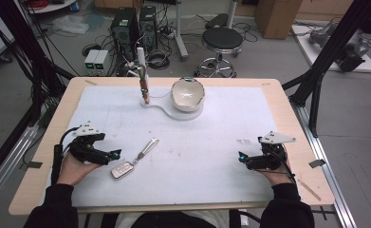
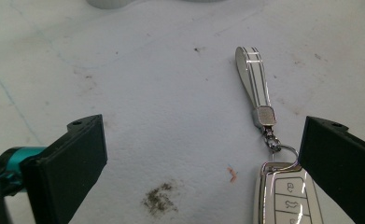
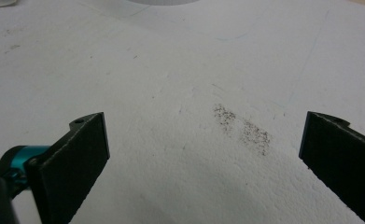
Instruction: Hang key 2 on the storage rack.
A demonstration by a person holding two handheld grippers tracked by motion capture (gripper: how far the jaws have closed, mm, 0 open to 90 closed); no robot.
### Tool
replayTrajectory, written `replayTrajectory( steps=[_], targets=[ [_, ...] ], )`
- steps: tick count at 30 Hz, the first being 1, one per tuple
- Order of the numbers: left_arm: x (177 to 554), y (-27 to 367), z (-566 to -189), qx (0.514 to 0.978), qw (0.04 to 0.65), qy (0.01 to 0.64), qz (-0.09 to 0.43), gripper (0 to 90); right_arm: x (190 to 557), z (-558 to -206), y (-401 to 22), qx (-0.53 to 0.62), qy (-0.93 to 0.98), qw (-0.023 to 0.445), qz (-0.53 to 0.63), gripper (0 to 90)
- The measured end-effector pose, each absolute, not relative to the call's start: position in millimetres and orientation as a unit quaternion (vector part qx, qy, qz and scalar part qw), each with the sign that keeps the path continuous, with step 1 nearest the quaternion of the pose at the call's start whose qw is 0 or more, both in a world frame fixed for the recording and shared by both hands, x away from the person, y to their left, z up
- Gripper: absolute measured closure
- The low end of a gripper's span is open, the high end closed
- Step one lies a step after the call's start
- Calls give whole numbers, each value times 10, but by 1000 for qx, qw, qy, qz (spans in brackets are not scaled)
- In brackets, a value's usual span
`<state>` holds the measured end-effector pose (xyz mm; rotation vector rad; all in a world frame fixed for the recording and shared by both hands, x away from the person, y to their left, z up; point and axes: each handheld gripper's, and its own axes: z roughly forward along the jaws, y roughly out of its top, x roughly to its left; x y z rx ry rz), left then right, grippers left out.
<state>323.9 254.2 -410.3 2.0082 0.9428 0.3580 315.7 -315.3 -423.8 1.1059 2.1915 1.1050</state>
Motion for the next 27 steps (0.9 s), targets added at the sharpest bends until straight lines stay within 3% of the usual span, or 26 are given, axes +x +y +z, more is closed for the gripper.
replayTrajectory(
  steps=[23,27],
  targets=[
    [3475,1946,-4119,840,400,351,104,18,3145,-4214,-3212,401,791,230,401,6],
    [3546,1788,-4148,858,377,336,94,60,3147,-4207,-3228,403,788,232,403,6]
  ],
)
